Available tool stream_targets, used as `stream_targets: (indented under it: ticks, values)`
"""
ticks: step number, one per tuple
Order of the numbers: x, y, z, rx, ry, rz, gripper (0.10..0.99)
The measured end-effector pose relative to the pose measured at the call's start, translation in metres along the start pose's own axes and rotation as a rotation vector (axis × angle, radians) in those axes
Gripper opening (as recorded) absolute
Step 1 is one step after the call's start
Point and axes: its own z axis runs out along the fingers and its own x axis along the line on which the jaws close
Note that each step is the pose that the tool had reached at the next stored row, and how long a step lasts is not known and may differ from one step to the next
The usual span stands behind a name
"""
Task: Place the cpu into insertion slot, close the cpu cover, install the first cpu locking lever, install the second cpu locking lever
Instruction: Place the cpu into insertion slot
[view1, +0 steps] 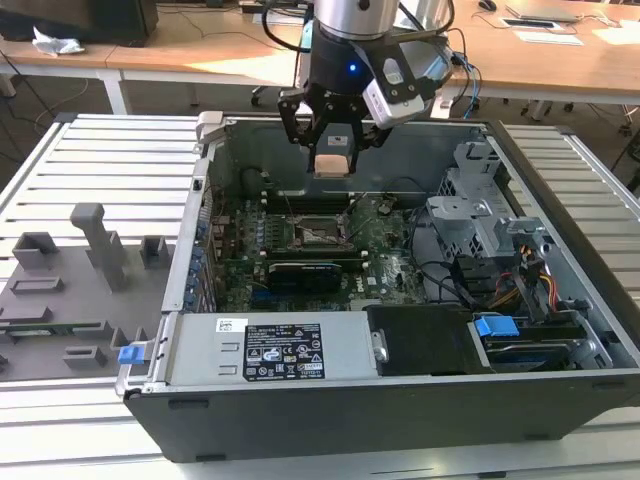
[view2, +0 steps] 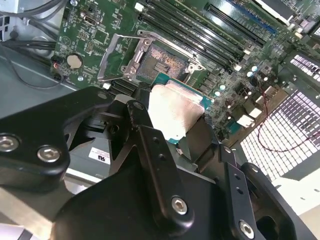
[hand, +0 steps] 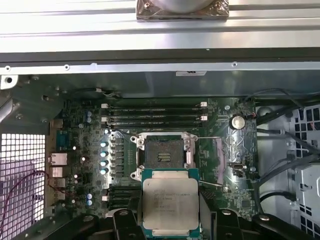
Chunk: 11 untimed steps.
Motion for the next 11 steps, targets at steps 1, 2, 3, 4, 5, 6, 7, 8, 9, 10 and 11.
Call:
stream_targets:
  ticks: [1, 2, 3, 4, 5, 6, 7, 8, 9, 10, 11]
  values:
    - [0.0004, -0.0001, 0.0018, 0.0, 0.0, 0.0, 0.541]
    - [0.0007, -0.0002, 0.0035, 0.0, 0.0, 0.0, 0.541]
    - [0.0015, -0.0004, 0.0066, 0.0, -0.0001, 0.0, 0.541]
    - [0.0029, -0.0005, 0.0103, 0.0, -0.0001, 0.0, 0.541]
    - [0.0036, -0.0006, 0.0122, 0.0, 0.0, 0.0, 0.541]
    - [0.0041, -0.0007, 0.0139, 0.0, 0.0, 0.0, 0.541]
    - [0.0049, -0.0008, 0.0166, 0.0, 0.0, 0.0, 0.541]
    - [0.0055, -0.0009, 0.0183, 0.0, -0.0001, 0.0, 0.541]
    - [0.0062, -0.0009, 0.0208, 0.0, 0.0, 0.0, 0.541]
    - [0.0065, -0.0009, 0.0227, 0.0, -0.0001, 0.0, 0.541]
    - [0.0068, -0.0009, 0.0253, 0.0, -0.0001, 0.0, 0.541]
